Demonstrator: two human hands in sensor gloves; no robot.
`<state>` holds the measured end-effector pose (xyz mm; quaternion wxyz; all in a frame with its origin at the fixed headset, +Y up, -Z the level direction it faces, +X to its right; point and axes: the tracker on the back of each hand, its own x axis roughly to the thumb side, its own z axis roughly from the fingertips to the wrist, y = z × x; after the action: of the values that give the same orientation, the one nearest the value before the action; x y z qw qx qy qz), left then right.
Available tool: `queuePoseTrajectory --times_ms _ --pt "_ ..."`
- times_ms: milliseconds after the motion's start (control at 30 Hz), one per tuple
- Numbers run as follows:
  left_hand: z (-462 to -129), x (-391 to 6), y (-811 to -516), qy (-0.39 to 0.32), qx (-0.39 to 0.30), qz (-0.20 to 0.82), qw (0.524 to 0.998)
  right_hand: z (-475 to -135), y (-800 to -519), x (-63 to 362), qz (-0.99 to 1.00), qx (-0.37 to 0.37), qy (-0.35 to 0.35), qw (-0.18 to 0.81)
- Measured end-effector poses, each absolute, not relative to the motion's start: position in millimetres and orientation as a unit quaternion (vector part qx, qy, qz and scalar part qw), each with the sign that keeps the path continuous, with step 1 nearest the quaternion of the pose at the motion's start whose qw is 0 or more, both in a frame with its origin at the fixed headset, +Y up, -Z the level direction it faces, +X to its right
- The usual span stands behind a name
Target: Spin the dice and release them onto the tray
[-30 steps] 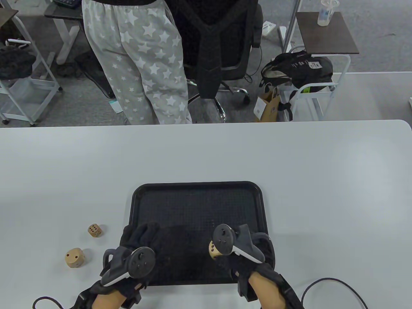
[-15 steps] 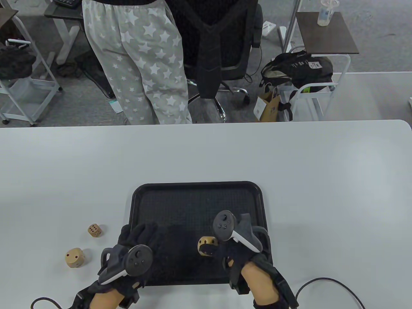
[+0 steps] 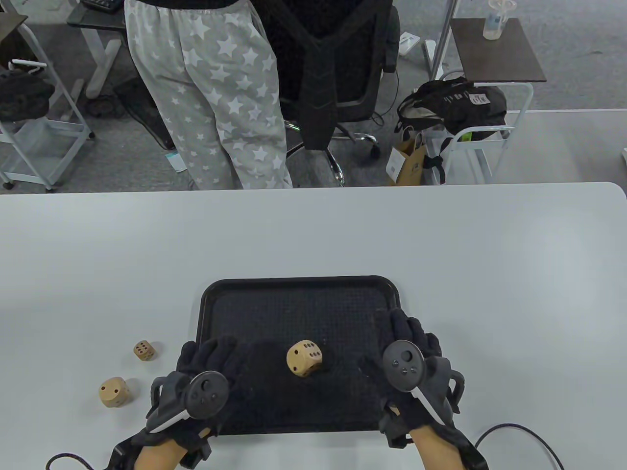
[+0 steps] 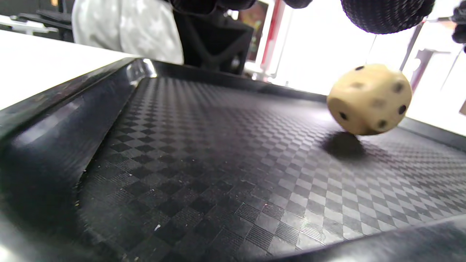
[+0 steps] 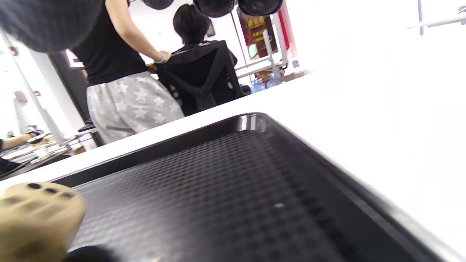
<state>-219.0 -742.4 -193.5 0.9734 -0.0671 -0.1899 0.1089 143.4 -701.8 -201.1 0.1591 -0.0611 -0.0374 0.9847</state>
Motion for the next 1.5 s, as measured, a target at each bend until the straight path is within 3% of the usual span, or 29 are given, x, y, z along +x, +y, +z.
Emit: queuePoseTrajectory --times_ms 300,667,967,1200,1500 --pt "-195 -221 -742 -0.186 -0.068 0.112 0.974 -190 -729 196 0.977 -0.121 -0.018 0.176" --pt "-200 -226 -716 -0.178 -0.047 0.130 0.974 -187 -740 213 0.966 -0.136 -0.008 0.218" --pt "-211 -269 -681 -0.090 -0.062 0.072 0.991 -183 -739 221 0.962 -0.132 -0.009 0.239" --pt "-207 -320 -695 0.000 -0.101 0.019 0.995 -182 -739 222 0.962 -0.130 -0.007 0.241" --pt "-193 -359 -726 0.054 -0.145 -0.037 0.987 -181 -739 224 0.962 -0.125 0.004 0.242"
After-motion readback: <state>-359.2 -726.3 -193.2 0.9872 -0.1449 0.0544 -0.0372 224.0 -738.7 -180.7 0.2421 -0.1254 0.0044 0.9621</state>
